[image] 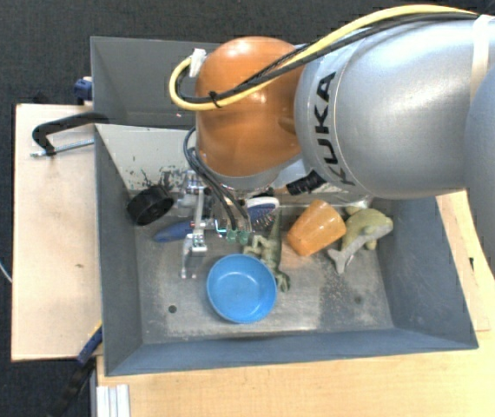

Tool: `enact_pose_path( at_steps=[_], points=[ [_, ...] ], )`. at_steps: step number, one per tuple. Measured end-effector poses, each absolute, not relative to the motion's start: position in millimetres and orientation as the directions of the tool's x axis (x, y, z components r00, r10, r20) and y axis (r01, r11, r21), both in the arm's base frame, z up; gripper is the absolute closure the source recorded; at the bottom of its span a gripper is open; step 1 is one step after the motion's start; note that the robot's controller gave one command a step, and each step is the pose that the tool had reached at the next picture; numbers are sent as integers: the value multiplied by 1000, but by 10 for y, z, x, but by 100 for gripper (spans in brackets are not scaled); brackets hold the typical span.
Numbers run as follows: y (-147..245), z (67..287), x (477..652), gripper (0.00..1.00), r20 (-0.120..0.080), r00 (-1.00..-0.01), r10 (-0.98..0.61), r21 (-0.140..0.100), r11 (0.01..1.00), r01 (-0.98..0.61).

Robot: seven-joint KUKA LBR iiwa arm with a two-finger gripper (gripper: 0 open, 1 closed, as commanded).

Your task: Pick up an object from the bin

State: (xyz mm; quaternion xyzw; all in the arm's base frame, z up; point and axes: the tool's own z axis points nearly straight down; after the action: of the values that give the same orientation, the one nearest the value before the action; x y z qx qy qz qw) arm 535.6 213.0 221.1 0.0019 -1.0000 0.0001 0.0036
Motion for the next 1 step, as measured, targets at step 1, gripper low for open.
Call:
enact_pose_path(
  at_steps=[1],
  points=[
    [1401,1043,5765,0,1,-998,60,2,998,60]
  ],
)
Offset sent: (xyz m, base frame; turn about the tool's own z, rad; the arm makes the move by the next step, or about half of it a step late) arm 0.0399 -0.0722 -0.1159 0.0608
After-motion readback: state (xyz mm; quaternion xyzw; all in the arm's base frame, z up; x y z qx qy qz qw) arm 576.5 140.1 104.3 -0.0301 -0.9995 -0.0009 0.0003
